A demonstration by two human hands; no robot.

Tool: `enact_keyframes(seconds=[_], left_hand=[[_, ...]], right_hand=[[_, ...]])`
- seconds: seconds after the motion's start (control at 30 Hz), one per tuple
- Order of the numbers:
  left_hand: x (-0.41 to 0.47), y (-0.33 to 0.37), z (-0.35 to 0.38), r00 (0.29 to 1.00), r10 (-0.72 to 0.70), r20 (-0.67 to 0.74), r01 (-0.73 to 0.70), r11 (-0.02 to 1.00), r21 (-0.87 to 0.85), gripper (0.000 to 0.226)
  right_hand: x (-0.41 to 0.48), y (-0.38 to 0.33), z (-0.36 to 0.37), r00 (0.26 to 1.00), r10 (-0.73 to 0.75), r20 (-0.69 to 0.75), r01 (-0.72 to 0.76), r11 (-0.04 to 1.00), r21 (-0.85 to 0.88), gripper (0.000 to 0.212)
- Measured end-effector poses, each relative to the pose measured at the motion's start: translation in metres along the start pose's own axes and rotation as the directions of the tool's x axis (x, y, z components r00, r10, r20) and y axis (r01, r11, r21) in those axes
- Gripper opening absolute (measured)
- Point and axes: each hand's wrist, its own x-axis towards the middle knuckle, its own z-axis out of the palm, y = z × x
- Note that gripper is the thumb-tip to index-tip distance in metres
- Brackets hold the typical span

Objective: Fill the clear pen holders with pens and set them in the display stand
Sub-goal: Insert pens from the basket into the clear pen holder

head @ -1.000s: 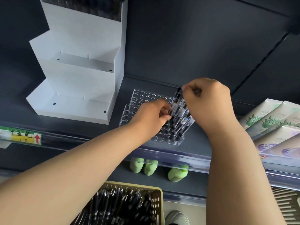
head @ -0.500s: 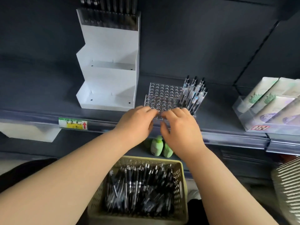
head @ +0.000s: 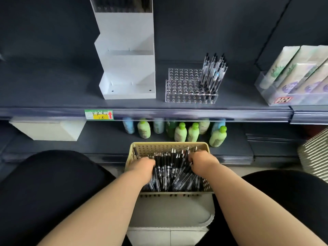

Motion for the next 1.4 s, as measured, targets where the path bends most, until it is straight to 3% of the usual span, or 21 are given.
enact_keyframes(seconds=[0.2, 0.33, 0.47, 0.57, 0.8, 0.97, 1.1, 1.27, 1.33, 1.4], left_hand=[[0.009, 0.002, 0.000, 0.993, 0.057, 0.101, -0.086, 0.949, 0.305, 0.043], [0.012, -0.001, 0.004, 0.973, 0.211, 0.095, -0.231, 0.859, 0.457, 0.032], [0.015, -0.009, 0.000, 0.937, 0.346, 0.053, -0.321, 0.787, 0.527, 0.031], [0.016, -0.017, -0.006, 0.927, 0.375, -0.032, -0.306, 0.800, 0.516, 0.027], [0.014, -0.030, -0.014, 0.890, 0.350, -0.292, -0.274, 0.923, 0.271, 0.031], [0.011, -0.024, -0.022, 0.915, 0.062, -0.398, -0.169, 0.956, -0.241, 0.019], [0.012, -0.018, -0.029, 0.891, -0.188, -0.414, -0.141, 0.752, -0.644, 0.015], [0.013, -0.011, -0.044, 0.866, -0.346, -0.361, -0.145, 0.517, -0.843, 0.024], [0.014, -0.009, -0.049, 0.862, -0.376, -0.341, -0.149, 0.456, -0.878, 0.024], [0.015, -0.006, -0.053, 0.858, -0.392, -0.333, -0.163, 0.407, -0.899, 0.022]], right_hand=[[0.011, -0.017, 0.020, 0.981, -0.192, 0.013, 0.191, 0.962, -0.197, 0.054], [0.020, -0.032, 0.036, 0.963, -0.261, 0.063, 0.265, 0.882, -0.390, 0.054], [0.027, -0.035, 0.043, 0.956, -0.284, 0.073, 0.283, 0.829, -0.483, 0.050], [0.032, -0.036, 0.043, 0.951, -0.300, 0.068, 0.289, 0.797, -0.530, 0.049], [0.032, -0.038, 0.044, 0.940, -0.334, 0.066, 0.297, 0.711, -0.637, 0.039], [0.028, -0.029, 0.036, 0.920, -0.387, 0.060, 0.335, 0.699, -0.632, 0.044], [0.020, -0.021, 0.034, 0.913, -0.402, 0.069, 0.358, 0.708, -0.609, 0.049], [0.016, -0.014, 0.025, 0.905, -0.422, 0.052, 0.375, 0.736, -0.563, 0.044], [0.015, -0.009, 0.020, 0.913, -0.406, -0.037, 0.355, 0.837, -0.417, 0.040], [0.014, -0.006, 0.013, 0.913, -0.361, -0.188, 0.346, 0.932, -0.112, 0.029]])
